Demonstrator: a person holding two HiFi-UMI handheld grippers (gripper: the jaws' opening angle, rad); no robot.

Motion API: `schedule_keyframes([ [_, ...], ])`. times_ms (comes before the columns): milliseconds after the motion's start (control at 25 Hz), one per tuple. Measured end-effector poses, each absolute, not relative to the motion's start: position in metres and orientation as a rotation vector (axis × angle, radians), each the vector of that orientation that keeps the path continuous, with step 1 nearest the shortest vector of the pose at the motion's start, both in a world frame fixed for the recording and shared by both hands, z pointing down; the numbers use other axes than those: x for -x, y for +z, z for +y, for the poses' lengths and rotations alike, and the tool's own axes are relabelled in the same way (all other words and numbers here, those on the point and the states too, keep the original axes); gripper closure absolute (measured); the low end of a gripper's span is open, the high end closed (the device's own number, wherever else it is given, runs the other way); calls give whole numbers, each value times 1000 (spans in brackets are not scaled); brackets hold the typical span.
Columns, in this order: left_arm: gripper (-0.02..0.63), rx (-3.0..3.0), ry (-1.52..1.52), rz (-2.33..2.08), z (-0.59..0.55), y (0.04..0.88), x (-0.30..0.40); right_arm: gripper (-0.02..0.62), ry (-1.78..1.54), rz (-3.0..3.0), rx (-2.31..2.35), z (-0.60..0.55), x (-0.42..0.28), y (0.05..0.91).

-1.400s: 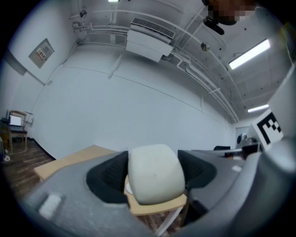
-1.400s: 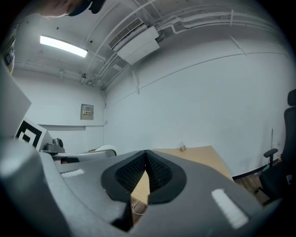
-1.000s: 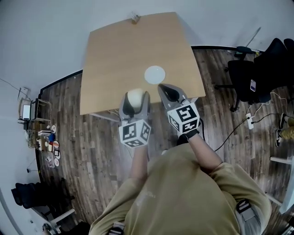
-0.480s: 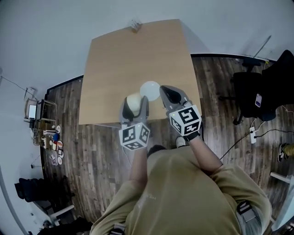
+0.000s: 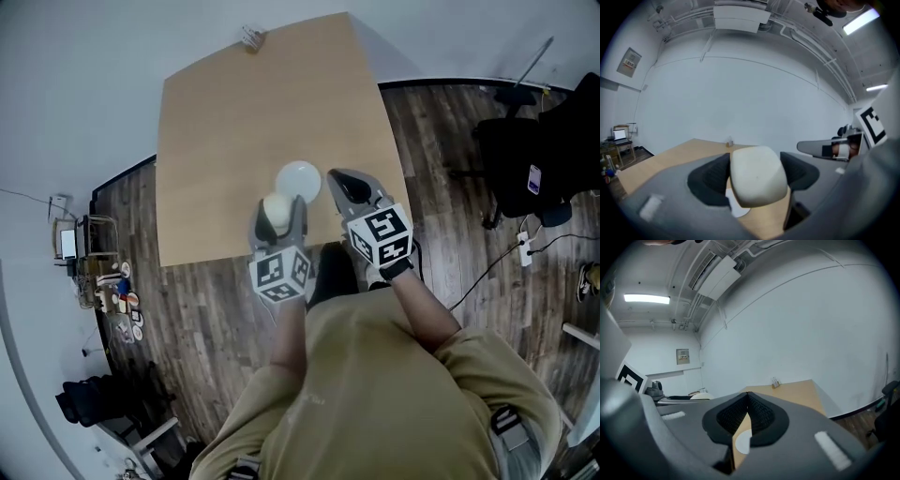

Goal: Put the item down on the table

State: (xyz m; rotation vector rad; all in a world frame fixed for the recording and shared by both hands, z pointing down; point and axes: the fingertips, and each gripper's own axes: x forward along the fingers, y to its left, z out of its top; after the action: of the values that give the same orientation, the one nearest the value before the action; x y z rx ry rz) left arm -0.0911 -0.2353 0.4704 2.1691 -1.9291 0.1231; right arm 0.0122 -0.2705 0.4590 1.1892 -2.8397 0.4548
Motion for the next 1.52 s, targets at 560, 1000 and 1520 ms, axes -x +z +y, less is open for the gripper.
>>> schedule_keyframes([
  [560, 272, -2145, 290, -1774, -345, 558, 127, 589, 518, -2642, -1156, -367, 41, 525],
  [1000, 272, -2067, 546, -1550, -374, 676, 140, 588, 635, -2516, -1084, -408, 81, 588],
  [1520, 272, -2044, 777, -1397, -390, 760, 144, 588, 795, -2387, -1049, -422, 91, 655],
])
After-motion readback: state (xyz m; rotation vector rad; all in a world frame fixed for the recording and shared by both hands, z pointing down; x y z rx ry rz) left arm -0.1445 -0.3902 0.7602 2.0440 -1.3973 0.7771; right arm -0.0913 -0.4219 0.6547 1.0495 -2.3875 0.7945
